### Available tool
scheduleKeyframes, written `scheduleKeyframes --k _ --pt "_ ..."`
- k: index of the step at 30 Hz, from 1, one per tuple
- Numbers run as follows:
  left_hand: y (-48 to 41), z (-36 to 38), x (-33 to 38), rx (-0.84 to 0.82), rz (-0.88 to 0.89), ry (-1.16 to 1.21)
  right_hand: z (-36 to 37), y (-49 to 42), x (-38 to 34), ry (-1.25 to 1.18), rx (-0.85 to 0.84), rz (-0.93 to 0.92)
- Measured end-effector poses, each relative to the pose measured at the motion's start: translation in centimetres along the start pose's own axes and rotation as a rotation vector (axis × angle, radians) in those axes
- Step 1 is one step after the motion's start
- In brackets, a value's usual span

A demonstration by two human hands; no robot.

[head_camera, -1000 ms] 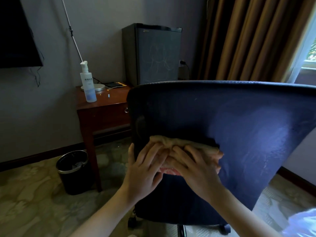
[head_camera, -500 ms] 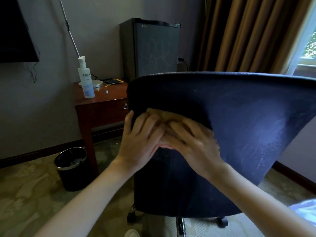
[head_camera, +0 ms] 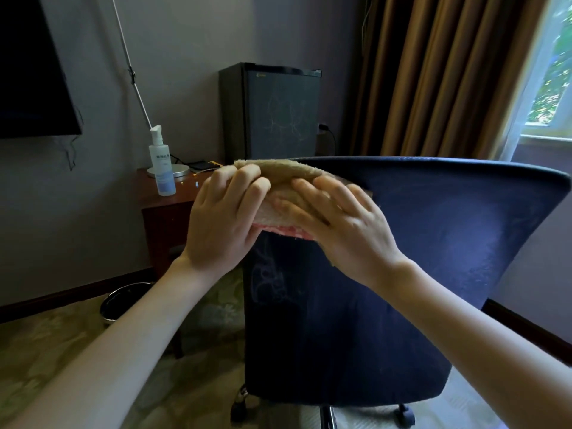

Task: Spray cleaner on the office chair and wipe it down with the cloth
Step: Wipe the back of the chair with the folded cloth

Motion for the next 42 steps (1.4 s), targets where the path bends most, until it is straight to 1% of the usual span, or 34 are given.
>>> scheduleKeyframes --k 3,6,9,13,17,23,31,38,42 --pt "1.1 0.8 0.3 -0.031 -0.004 0.012 0.8 1.5 0.1 -0.013 -0.035 -0.034" --pt "1.7 1.4 0.4 -0.022 -0.036 0.022 1.3 1.8 -0.1 -0.009 -0.044 -0.038" --pt "2.3 1.7 0.4 0.0 -0.061 0.019 1.8 1.9 -0.2 -0.012 -0.017 -0.039" --pt "3.2 2.8 0.2 -0.02 -0.089 0.029 3.0 2.5 -0.3 -0.03 0.005 -0.041" --pt "4.6 4.0 0.0 -0.046 -0.137 0.079 4.2 3.1 -0.7 -0.048 -0.048 -0.06" --pt "7.1 5.8 0.6 -0.109 -0.142 0.138 6.0 5.7 -1.6 -0.044 -0.137 -0.102" --pt "9.8 7.6 2.4 -0.162 -0.135 0.196 7.0 9.4 -2.4 -0.077 -0.179 -0.079" --pt "13.0 9.3 4.1 -0.248 -0.114 0.222 7.3 13.2 -3.4 -0.117 -0.248 -0.075" --pt "14.6 10.0 5.2 -0.294 -0.109 0.233 7.6 15.4 -4.3 -0.144 -0.308 -0.044"
Point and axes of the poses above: each hand's wrist, its own y-axis away from the middle knuckle, its own z-axis out of the palm, x = y × z, the point moved 3 cm from there along -y, towards the middle knuckle, and after that the axes turned 8 degrees about -z, right-handed, at the moved point
